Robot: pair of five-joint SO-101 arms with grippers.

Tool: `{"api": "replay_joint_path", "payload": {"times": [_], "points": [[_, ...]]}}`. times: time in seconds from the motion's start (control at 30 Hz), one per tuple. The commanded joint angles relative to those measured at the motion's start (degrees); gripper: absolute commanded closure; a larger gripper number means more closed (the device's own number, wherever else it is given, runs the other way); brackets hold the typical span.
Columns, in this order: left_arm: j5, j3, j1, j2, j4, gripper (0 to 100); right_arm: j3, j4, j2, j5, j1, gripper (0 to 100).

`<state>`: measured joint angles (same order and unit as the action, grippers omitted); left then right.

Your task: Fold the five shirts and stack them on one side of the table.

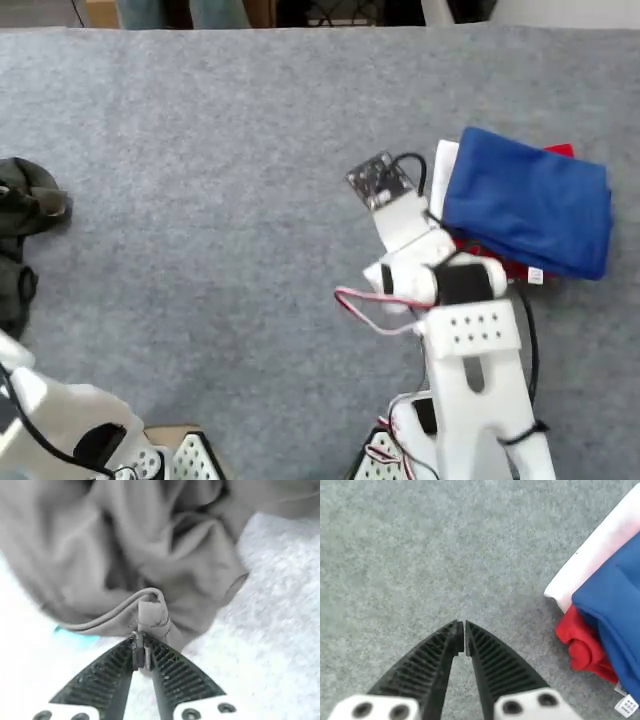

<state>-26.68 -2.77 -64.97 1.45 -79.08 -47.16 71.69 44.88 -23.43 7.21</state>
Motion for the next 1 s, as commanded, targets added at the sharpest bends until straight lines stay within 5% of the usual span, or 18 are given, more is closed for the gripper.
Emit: {"api": "replay_joint_path", "payload": {"times": [0.0,0.13,0.47,0.67,0.8,0.97], "points": [[-1.7,3.0,-5.1,-6.1,-3.2,97,8.9,-1.1,-7.4,0.6,0.8,98.4],[-1.9,2.9,-13.7,-10.7,-4.1,97,18.9,0.1,-17.9,4.3,4.8,98.4],[-1.9,2.7,-37.1,-13.9,-5.0,97,44.8,2.7,-44.7,9.5,32.7,98.4],[-1.9,2.8,-46.9,-14.2,2.6,97,63.5,2.7,-62.4,9.5,40.0,98.3],[-1.8,2.2,-46.2,-13.9,3.0,97,75.6,2.7,-72.7,9.5,42.0,98.3],[1.9,2.2,-33.3,-13.7,-0.4,96,88.7,3.9,-83.5,10.5,42.7,98.3]]}}
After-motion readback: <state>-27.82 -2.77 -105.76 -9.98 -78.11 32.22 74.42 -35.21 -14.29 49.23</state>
